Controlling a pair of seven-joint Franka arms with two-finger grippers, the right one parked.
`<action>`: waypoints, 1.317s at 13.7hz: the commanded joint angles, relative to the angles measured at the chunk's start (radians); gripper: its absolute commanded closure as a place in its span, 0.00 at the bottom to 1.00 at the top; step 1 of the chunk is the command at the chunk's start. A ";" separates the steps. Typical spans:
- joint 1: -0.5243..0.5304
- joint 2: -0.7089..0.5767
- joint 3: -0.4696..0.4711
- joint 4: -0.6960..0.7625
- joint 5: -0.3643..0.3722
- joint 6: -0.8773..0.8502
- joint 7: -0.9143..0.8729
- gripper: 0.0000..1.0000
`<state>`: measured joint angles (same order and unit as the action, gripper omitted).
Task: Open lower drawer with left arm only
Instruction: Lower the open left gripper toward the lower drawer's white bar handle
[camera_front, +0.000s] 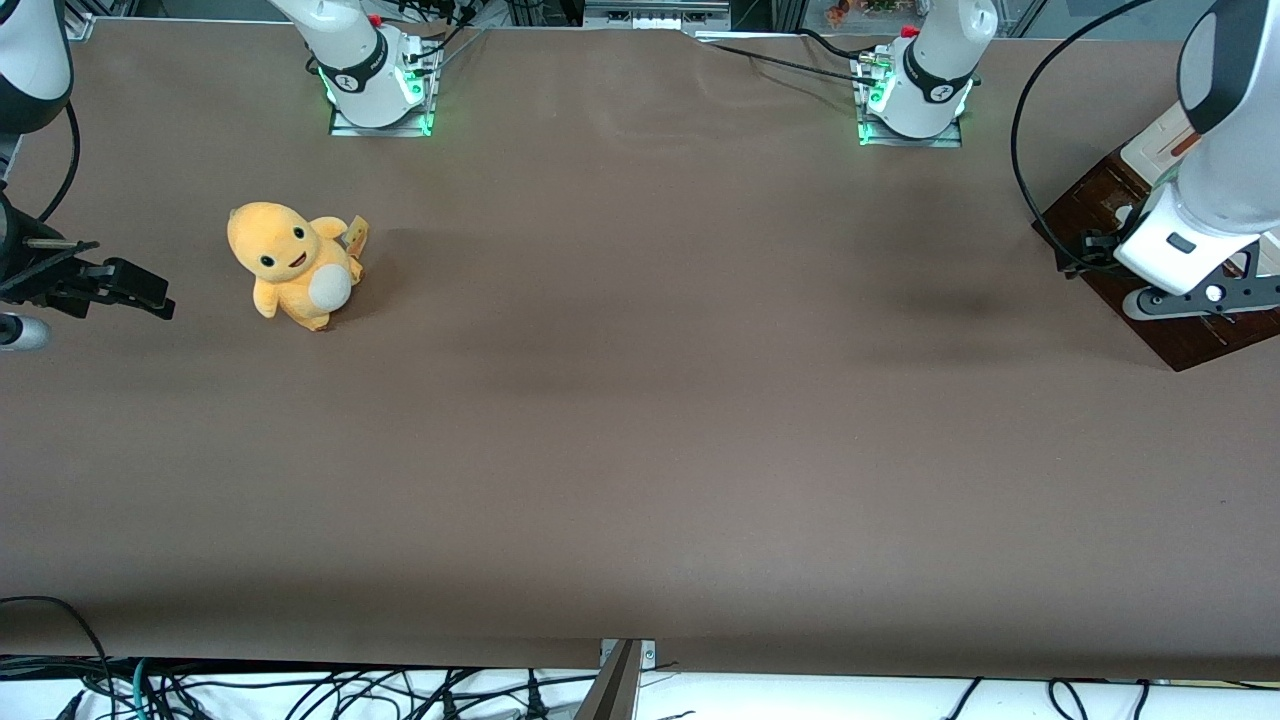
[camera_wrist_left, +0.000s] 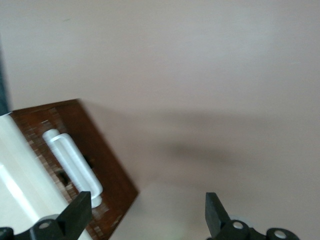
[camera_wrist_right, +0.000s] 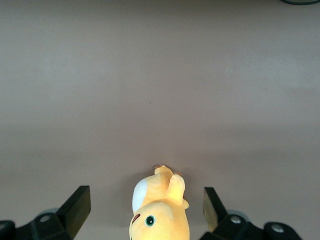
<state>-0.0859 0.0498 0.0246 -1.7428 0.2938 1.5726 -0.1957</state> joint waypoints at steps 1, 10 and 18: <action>-0.018 0.074 -0.014 0.022 0.122 -0.075 -0.105 0.00; -0.041 0.369 -0.018 0.014 0.258 -0.243 -0.477 0.00; -0.019 0.608 -0.011 -0.003 0.525 -0.358 -0.723 0.00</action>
<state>-0.1151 0.6364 0.0103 -1.7540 0.7814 1.2416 -0.8692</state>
